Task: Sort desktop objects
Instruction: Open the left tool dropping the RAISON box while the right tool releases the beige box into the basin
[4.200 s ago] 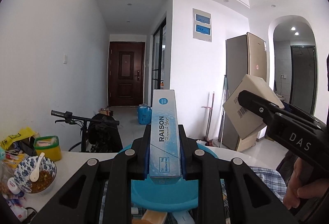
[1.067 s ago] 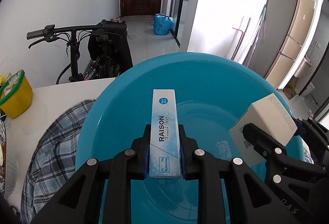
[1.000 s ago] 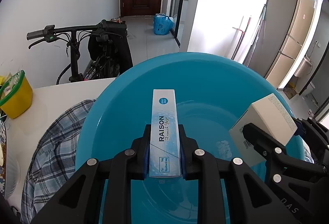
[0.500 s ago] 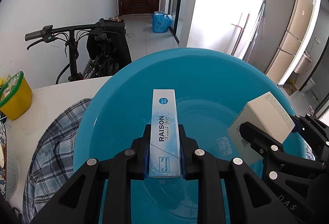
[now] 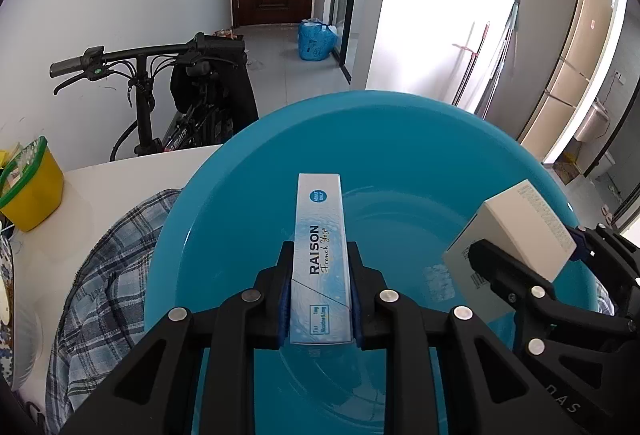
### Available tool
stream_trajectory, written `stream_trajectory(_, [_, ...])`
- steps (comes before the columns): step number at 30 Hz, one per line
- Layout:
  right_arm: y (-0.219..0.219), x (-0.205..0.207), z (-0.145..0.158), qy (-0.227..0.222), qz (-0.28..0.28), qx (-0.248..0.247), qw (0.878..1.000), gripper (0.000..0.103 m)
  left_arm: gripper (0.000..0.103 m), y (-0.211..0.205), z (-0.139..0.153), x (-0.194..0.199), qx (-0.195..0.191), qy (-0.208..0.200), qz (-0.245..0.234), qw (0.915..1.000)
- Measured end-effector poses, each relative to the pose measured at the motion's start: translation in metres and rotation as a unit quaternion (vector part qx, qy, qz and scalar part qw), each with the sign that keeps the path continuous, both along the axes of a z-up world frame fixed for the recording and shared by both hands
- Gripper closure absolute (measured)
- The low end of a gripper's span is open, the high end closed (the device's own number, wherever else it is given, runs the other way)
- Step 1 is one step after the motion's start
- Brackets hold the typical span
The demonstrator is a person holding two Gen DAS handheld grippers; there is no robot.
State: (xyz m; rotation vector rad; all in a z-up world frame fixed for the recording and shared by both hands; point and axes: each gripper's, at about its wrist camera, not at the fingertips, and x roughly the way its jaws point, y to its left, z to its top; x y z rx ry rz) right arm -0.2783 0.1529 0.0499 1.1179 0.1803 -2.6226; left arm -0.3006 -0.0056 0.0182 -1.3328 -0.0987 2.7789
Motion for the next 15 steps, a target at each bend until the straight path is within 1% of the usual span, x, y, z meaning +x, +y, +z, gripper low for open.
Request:
stream_trajectory(1, [0.000, 0.000, 0.000, 0.000, 0.000, 0.000, 1.000, 0.048, 0.056, 0.001, 0.000, 0.000, -0.003, -0.002, -0.001, 1.0000])
stream_trajectory(2, [0.000, -0.001, 0.000, -0.001, 0.000, 0.000, 1.000, 0.048, 0.045, 0.002, 0.000, 0.000, -0.008, -0.002, -0.001, 1.0000])
stream_trajectory(3, [-0.001, -0.001, 0.000, -0.001, 0.000, 0.001, 1.000, 0.048, 0.037, 0.002, 0.002, 0.001, -0.019, 0.004, 0.006, 0.9998])
stream_trajectory(4, [-0.001, -0.001, 0.000, 0.000, -0.002, 0.001, 1.000, 0.048, 0.034, 0.001, 0.005, 0.003, -0.027, 0.015, 0.010, 0.9995])
stream_trajectory(6, [0.000, -0.002, 0.000, 0.000, -0.002, 0.001, 1.000, 0.048, 0.034, 0.000, 0.008, 0.005, -0.031, 0.024, 0.011, 0.9992])
stream_trajectory(9, [0.000, -0.002, -0.001, -0.001, -0.004, 0.001, 1.000, 0.048, 0.034, -0.003, 0.007, 0.003, -0.027, 0.017, 0.015, 0.9994])
stream_trajectory(12, [0.001, -0.003, -0.002, -0.002, -0.006, 0.003, 1.000, 0.048, 0.034, -0.006, 0.009, 0.004, -0.025, 0.023, 0.021, 0.9992])
stream_trajectory(15, [0.002, -0.004, -0.001, 0.000, -0.015, 0.007, 1.000, 0.048, 0.034, -0.007, 0.013, 0.005, -0.033, 0.031, 0.028, 0.9986])
